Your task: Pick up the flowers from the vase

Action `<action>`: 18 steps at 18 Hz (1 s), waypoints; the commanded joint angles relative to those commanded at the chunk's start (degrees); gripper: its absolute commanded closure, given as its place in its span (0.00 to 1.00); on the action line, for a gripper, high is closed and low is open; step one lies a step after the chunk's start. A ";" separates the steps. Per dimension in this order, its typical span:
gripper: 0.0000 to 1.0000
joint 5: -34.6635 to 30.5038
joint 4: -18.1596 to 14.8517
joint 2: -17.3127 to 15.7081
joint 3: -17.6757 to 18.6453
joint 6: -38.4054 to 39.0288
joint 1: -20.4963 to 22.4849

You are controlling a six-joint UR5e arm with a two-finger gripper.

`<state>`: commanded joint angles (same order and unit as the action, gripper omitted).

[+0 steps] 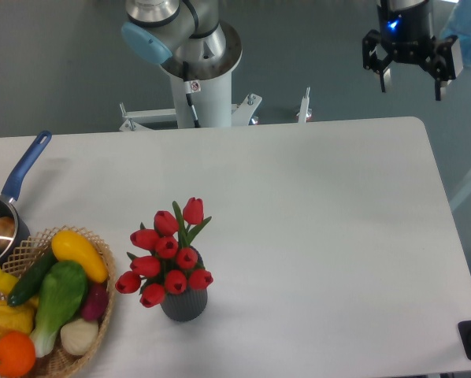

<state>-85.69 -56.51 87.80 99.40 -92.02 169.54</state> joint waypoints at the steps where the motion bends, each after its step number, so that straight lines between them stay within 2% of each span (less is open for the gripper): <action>1: 0.00 -0.09 0.09 -0.09 0.00 -0.35 0.00; 4: 0.00 0.35 -0.09 -0.18 -0.09 -0.09 -0.09; 8: 0.00 4.30 0.00 -0.09 -0.26 0.35 0.35; 18: 0.00 4.39 0.09 0.09 -0.62 0.35 0.70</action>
<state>-81.30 -56.43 87.89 98.79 -91.67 170.24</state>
